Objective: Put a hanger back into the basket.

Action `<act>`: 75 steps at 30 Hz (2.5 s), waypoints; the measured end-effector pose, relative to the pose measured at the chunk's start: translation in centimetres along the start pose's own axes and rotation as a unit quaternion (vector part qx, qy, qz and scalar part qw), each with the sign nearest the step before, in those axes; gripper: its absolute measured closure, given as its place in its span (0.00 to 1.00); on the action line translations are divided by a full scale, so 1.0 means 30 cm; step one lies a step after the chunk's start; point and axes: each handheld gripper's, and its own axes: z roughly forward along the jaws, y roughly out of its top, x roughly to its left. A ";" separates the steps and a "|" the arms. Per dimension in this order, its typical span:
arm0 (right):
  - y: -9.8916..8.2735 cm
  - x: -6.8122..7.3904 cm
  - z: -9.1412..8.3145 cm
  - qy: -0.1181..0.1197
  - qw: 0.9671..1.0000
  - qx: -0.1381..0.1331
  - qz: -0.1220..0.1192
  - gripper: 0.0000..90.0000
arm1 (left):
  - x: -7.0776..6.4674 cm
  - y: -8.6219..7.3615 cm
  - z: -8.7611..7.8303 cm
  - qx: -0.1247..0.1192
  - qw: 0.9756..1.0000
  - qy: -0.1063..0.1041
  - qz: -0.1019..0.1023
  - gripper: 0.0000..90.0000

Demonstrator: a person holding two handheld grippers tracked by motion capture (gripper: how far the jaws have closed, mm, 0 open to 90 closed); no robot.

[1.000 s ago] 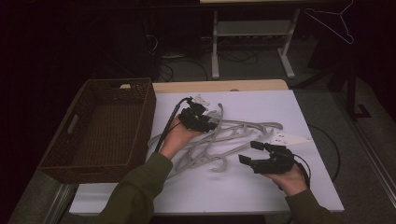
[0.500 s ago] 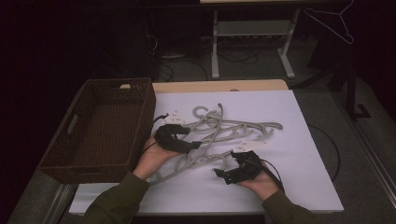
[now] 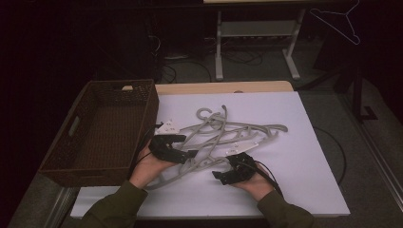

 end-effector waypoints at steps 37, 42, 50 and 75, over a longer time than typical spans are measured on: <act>0.057 -0.185 -0.172 0.049 0.998 -0.042 -0.025 0.30 | -0.027 -0.072 -0.006 0.034 0.999 0.014 -0.004 0.56; 0.080 -0.185 -0.177 0.051 0.997 -0.052 -0.031 0.30 | -0.040 -0.065 -0.007 0.028 1.000 0.003 -0.001 0.53; 0.109 -0.211 -0.171 0.056 0.996 -0.065 -0.030 0.47 | -0.059 -0.070 0.036 0.059 0.997 -0.052 0.011 0.63; 0.118 -0.193 -0.208 0.039 0.995 -0.082 -0.029 0.34 | -0.031 -0.033 0.019 0.042 0.999 -0.005 -0.024 0.91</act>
